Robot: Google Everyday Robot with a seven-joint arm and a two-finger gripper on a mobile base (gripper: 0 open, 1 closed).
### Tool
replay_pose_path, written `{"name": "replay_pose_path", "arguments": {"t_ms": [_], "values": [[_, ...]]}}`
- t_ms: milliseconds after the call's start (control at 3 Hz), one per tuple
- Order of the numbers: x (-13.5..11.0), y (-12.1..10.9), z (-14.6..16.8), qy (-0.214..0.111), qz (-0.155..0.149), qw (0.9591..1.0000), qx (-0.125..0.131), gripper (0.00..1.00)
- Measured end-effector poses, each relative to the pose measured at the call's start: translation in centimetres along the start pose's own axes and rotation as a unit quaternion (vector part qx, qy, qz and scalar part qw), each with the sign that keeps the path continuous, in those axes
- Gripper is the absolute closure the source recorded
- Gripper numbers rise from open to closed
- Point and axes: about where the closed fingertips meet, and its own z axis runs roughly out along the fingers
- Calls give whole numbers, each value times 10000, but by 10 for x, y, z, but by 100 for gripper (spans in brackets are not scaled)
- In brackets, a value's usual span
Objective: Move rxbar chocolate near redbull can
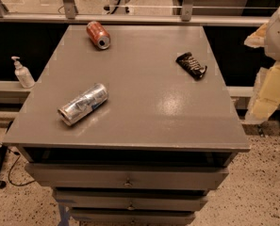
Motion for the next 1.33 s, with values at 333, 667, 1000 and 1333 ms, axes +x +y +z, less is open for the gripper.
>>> {"name": "replay_pose_path", "arguments": {"t_ms": [333,667,1000,1333], "values": [[0,0,0,0,0,10000,1,0],[-2,-13,1,-247,-119,9996,20,0],[-15,-20,16,-629,-384,9971,-170,0],[-36,-17,32,-1067,-706,9909,-424,0]]}}
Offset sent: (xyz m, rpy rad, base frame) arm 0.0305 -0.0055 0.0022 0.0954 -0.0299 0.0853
